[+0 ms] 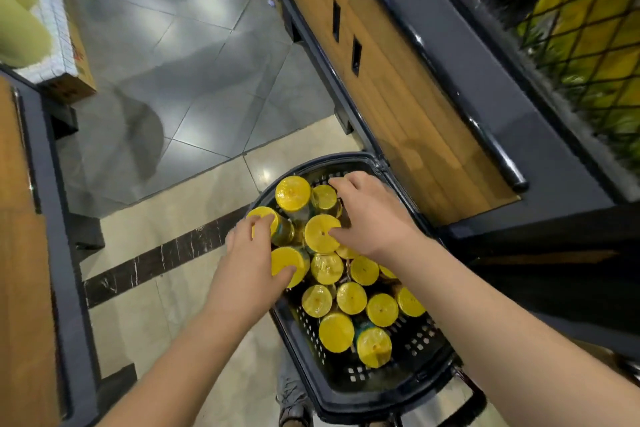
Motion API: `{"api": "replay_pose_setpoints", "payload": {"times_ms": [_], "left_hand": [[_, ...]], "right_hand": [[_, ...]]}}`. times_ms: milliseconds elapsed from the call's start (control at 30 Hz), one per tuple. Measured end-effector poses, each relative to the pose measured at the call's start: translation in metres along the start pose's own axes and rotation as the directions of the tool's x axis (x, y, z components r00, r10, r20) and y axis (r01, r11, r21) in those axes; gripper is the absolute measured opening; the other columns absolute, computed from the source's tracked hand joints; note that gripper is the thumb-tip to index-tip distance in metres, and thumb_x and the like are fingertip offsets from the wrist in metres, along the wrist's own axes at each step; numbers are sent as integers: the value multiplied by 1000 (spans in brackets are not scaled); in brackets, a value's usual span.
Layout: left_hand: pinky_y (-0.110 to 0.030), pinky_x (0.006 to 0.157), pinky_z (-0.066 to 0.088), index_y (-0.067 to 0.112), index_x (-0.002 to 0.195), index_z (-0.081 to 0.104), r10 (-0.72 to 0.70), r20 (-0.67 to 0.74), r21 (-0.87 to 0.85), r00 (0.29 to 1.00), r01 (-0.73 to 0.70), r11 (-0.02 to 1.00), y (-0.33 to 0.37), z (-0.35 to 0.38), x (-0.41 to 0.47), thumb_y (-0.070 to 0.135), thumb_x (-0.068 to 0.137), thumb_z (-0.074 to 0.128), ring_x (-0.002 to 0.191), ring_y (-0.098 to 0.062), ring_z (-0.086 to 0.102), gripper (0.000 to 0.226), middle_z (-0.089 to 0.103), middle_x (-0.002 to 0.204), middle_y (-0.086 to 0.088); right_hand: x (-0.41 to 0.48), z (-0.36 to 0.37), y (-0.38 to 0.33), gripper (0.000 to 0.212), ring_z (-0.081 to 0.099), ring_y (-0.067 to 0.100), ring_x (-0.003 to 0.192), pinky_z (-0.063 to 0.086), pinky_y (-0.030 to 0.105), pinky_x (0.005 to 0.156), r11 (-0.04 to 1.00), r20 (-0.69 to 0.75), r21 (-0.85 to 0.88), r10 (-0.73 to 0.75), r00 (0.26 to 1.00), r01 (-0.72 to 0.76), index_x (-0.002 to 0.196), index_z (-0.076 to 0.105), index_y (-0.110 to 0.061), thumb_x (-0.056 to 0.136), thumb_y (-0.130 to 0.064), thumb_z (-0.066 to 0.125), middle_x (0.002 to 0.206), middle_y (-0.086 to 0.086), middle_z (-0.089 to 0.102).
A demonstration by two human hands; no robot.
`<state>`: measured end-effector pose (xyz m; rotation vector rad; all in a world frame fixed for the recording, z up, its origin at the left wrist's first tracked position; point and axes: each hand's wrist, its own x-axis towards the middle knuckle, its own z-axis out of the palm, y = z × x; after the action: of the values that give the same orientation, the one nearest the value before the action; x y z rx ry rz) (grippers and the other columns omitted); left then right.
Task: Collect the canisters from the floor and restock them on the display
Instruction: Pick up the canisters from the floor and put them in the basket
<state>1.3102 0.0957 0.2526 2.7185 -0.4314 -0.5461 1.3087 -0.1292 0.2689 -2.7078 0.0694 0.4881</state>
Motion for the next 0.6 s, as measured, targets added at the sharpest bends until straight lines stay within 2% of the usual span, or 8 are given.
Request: {"api": "replay_pose_setpoints", "payload": {"times_ms": [133, 267, 433, 533, 600], "left_hand": [[-44, 112, 38, 21, 147, 41, 119, -35, 178, 992, -111, 978, 46, -84, -3, 46, 79, 78, 140, -30, 33, 81, 36, 149, -8], [-41, 112, 36, 21, 145, 44, 227, -37, 269, 973, -209, 940, 106, -164, -20, 44, 79, 77, 140, -29, 31, 78, 36, 151, -9], [-44, 111, 38, 20, 146, 43, 401, -69, 352, 913, -354, 867, 187, -242, -52, 48, 81, 75, 140, -30, 29, 78, 35, 151, -8], [-46, 109, 42, 20, 144, 47, 551, -62, 381, 832, -490, 784, 234, -276, -74, 50, 79, 76, 139, -31, 33, 77, 40, 148, -7], [-44, 107, 43, 23, 142, 48, 627, -23, 410, 779, -564, 717, 261, -293, -87, 52, 79, 75, 138, -29, 34, 75, 42, 146, -5]], "right_hand": [[-38, -78, -17, 62, 43, 28, 129, 35, 43, 112, 984, -61, -180, -14, 998, 3, 140, 45, -22, 86, -39, 71, 135, 6, 49], [-88, -160, -37, 44, 46, 28, 122, 36, 42, 104, 972, -137, -219, 57, 989, -86, 128, 50, -22, 88, -32, 68, 127, 6, 51], [-171, -253, -47, 50, 51, 31, 121, 41, 41, 101, 962, -337, -182, 135, 932, -205, 128, 53, -21, 83, -31, 72, 125, 8, 53], [-223, -299, -50, 60, 51, 34, 121, 43, 41, 95, 947, -359, -149, 216, 908, -284, 137, 47, -21, 84, -38, 71, 131, 10, 50], [-257, -321, -52, 57, 51, 33, 119, 41, 40, 85, 933, -370, -115, 279, 886, -342, 136, 45, -19, 88, -39, 69, 130, 10, 49]]}}
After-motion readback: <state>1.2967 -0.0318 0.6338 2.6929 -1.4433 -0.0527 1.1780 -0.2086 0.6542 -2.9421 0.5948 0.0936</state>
